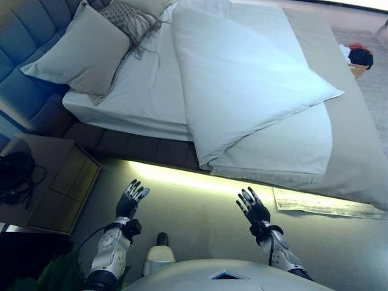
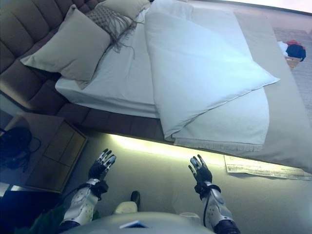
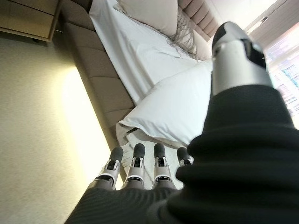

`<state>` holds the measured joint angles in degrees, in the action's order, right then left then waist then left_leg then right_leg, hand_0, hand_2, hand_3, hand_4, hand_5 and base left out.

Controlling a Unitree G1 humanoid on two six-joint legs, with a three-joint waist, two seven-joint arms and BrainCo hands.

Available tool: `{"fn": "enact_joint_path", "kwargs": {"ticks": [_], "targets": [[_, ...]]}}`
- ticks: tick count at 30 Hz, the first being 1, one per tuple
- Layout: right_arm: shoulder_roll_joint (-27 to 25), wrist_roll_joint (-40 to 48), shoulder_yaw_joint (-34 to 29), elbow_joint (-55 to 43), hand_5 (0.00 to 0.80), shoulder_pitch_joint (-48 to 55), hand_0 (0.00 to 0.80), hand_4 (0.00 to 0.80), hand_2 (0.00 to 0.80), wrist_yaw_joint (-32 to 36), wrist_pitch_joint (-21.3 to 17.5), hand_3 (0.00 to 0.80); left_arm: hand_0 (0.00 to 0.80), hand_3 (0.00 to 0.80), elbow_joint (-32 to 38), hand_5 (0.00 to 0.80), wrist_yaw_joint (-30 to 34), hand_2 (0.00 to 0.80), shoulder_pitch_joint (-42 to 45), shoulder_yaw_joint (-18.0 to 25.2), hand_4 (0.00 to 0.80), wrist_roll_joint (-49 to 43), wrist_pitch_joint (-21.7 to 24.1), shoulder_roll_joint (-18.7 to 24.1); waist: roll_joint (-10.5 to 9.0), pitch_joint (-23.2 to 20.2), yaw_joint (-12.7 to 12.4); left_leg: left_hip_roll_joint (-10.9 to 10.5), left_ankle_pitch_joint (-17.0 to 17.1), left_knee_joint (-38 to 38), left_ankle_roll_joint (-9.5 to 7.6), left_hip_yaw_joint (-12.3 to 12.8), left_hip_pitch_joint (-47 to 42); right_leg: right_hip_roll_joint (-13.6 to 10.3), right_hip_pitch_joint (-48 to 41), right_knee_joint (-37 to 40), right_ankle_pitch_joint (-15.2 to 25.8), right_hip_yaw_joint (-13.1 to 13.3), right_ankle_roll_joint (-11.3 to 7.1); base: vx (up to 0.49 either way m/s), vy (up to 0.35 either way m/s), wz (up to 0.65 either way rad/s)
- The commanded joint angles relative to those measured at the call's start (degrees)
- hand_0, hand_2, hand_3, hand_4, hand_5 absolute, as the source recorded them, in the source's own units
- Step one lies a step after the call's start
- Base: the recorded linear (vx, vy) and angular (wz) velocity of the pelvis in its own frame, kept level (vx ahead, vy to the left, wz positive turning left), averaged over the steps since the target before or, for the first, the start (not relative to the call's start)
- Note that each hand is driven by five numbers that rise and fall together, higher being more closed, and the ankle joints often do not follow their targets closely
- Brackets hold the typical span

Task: Make the bed neatly

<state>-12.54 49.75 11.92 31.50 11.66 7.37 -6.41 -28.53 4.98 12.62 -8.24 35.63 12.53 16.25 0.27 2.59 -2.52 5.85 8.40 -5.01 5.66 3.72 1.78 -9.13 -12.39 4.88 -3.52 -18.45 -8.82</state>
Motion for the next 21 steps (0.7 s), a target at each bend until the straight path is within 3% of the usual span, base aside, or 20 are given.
{"fn": "enact_joint_path", "kwargs": {"ticks": [1, 4, 9, 21], "targets": [[-1.17, -0.8, 0.69, -4.71, 0.0, -1.73, 0.0, 0.0, 0.0, 1.43, -2.38, 0.0, 0.0, 0.0, 2.89, 0.0, -1.02, 0.0, -3.55, 1.38, 0.0, -1.57, 1.67, 2.27, -0.8, 0.98, -1.22, -0.59, -5.26, 0.67, -1.37, 3.34, -3.24, 3.26, 9.15, -0.44, 6.53, 0.72, 3.6, -0.003, -0.03, 0.03], [-1.63, -0.97, 0.85, -4.73, 0.0, -2.03, 0.0, 0.0, 0.0, 1.77, -1.77, 0.0, 0.0, 0.0, 3.07, 0.0, -1.33, 0.0, -3.59, 1.19, 0.0, -1.31, 2.81, 2.28, -0.98, 1.39, -1.25, -0.37, -5.27, 1.91, -0.99, 2.71, -2.64, 3.84, 9.29, -0.41, 6.35, 1.2, 4.1, 0.015, -0.061, 0.1], [-3.4, -1.14, 0.78, -5.91, 0.0, -1.33, 0.0, 0.0, 0.0, 1.82, -1.1, 0.0, 0.0, 0.0, 2.4, 0.0, -1.03, 0.0, -1.78, 2.11, 0.0, -2.61, 2.22, 1.49, -1.7, 2.41, -1.83, -1.81, -7.02, 10.99, -0.79, 0.77, 1.03, 3.72, 9.15, -0.52, 6.69, 2.13, 4.82, 0.02, -0.003, 0.12], [-1.26, -1.38, -0.02, -4.61, 0.0, 2.9, 0.0, 0.0, 0.0, 5.18, 0.87, 0.0, 0.0, 0.0, 1.27, 0.0, 2.54, 0.0, -0.29, 3.33, 0.0, -2.02, 1.35, 1.79, 0.04, 0.67, -1.47, -3.88, -8.22, 5.62, -2.64, 1.99, -2.8, -0.12, 8.17, -2.09, 6.15, 1.27, 2.51, 0.083, 0.144, 0.03]]}}
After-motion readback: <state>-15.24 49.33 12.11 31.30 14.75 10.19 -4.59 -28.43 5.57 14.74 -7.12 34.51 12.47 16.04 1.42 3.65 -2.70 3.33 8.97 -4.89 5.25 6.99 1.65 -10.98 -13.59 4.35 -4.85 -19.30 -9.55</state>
